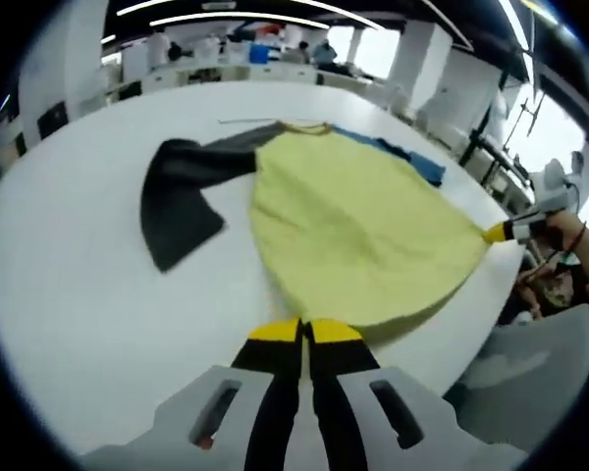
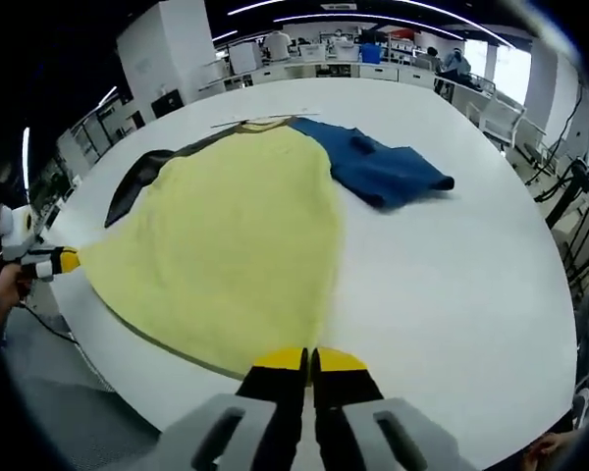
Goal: Fold the garment on the visible template until the final outline fits inside the template.
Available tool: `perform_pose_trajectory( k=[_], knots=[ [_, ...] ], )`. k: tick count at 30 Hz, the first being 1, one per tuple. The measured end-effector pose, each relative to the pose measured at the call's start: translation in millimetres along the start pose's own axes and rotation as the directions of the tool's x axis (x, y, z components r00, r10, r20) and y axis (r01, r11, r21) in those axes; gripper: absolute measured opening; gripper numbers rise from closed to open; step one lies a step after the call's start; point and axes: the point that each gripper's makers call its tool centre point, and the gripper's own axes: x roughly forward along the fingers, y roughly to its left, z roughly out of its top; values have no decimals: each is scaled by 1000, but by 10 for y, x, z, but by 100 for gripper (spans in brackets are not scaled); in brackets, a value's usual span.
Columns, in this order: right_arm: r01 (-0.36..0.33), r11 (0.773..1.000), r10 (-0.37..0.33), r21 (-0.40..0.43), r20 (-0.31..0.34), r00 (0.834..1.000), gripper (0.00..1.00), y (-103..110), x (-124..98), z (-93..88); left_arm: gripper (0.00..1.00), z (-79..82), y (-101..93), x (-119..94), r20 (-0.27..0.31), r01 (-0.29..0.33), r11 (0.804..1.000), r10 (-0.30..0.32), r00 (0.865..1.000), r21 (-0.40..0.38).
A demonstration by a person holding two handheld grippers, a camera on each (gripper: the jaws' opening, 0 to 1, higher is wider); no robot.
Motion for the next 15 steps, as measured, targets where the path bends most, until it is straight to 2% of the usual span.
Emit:
perform_pose_trajectory(
  k=[6, 12, 15],
  knots=[
    [0, 1000, 0, -8, -14, 1000, 0, 8, 14, -97, 0, -173, -35, -31, -47, 4, 1000, -3, 999, 27],
    [0, 1000, 0, 0, -21, 1000, 0, 12, -10, -157, 0, -275, -55, -41, -76, 6, 1000, -4, 997, 25],
    [1, 1000, -1, -1, -25, 1000, 0, 12, -26, -186, 0, -294, -83, -58, -72, 19, 999, -17, 997, 26]
  ],
)
